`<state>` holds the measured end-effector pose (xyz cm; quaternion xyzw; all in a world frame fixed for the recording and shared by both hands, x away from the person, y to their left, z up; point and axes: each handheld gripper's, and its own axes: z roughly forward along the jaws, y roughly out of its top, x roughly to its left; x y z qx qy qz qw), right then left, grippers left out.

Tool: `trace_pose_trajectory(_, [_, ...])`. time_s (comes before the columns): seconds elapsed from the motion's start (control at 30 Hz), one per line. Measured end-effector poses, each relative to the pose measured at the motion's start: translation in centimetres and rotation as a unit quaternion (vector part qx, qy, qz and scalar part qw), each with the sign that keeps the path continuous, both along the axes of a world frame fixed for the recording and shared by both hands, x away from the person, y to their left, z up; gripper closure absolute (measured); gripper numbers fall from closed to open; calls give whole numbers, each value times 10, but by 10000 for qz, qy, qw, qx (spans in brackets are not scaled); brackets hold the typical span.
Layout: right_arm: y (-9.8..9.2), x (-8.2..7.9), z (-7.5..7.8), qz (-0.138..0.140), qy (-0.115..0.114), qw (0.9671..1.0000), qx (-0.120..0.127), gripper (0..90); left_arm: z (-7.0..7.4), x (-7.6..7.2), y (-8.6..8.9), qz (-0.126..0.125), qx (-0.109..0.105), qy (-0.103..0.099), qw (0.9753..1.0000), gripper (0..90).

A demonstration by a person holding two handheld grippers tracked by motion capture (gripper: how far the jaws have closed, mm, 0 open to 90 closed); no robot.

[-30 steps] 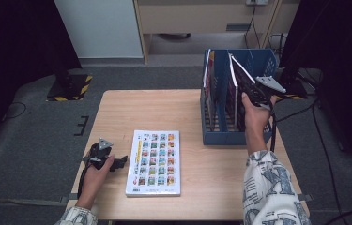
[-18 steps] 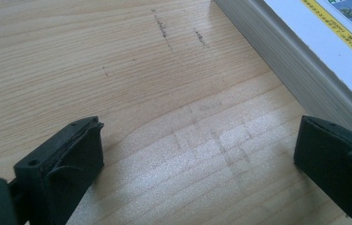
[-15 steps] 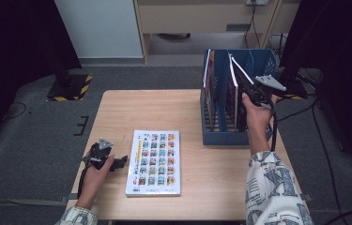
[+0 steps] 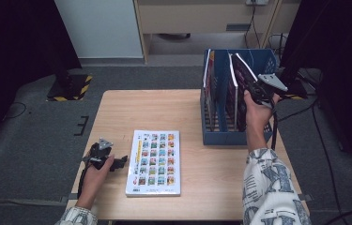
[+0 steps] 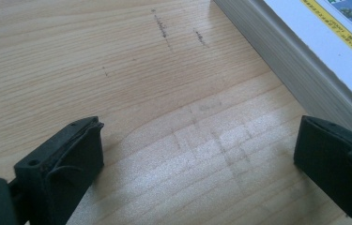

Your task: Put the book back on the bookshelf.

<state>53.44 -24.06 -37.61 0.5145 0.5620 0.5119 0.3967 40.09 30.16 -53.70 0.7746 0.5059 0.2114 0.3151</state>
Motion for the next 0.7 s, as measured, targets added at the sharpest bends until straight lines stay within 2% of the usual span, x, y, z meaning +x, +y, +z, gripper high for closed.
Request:
trace_pose_trajectory(0.17, [1, 6, -1, -82, -21, 9999, 118, 831, 0, 0, 0, 1, -1, 0, 10000, 9])
trace_pose_trajectory(0.47, [7, 16, -3, -122, -65, 9999, 86, 831, 0, 0, 0, 0, 0, 1, 10000, 8])
trace_pose_trajectory(0.7, [8, 16, -8, -77, -47, 9999, 82, 828, 0, 0, 0, -2, 0, 0, 10000, 9])
